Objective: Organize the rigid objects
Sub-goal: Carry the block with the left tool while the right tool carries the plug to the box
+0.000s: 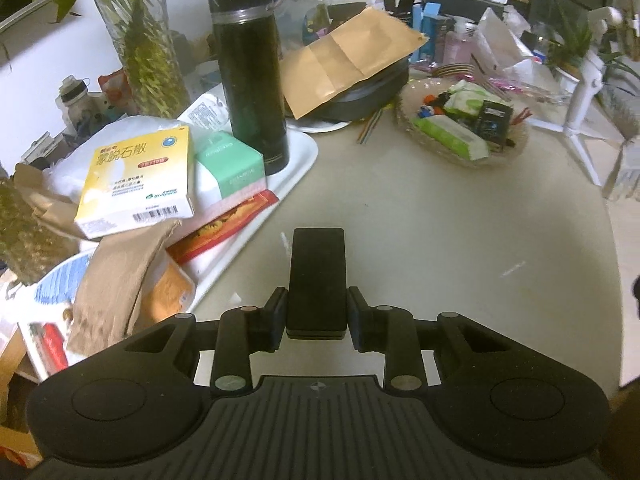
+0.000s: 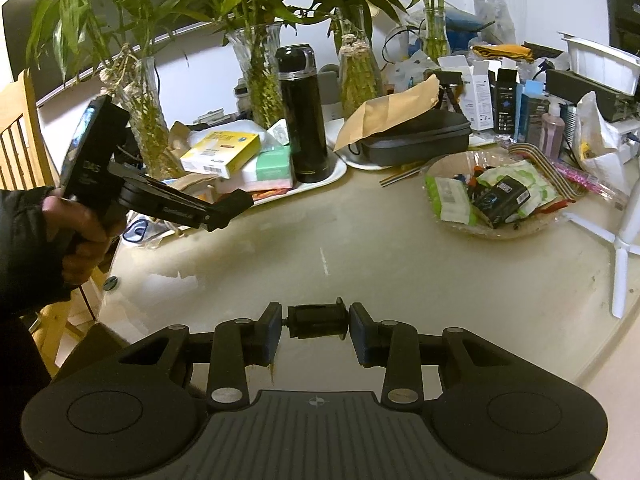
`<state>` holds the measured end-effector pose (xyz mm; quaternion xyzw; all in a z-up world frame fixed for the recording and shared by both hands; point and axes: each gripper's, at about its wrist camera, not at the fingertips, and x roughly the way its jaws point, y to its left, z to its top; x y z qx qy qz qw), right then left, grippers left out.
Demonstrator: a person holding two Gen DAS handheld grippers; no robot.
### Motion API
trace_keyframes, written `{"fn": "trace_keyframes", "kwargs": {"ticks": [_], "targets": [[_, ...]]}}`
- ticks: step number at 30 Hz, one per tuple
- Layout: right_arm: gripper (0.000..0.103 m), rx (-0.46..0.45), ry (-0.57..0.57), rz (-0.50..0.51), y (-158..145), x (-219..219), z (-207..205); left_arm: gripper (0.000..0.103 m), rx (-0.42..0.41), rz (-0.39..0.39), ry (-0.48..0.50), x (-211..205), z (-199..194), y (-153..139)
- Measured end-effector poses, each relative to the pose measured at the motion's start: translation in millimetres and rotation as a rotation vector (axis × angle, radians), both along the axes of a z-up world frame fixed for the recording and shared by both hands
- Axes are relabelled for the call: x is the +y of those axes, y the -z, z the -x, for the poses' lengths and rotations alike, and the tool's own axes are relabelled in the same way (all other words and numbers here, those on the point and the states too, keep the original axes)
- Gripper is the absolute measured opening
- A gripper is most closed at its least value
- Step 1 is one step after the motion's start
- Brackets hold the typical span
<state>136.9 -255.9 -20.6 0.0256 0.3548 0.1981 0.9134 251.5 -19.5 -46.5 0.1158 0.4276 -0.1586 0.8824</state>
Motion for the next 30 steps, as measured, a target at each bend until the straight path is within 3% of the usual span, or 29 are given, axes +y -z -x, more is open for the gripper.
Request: {"fn": "trace_keyframes", "kwargs": {"ticks": [21,30], "targets": [[0.039,0.016,-0.043,-0.003,-15.6,15.8,40.1,0.031,-0.025,0.061,0.068,-0.5,86.1,-56.5],[0.039,0.013,-0.066,0.007,-25.1,25.5,54.9,0.031,0.005,0.092,0.082,0.3,119.4,-63.2]]}}
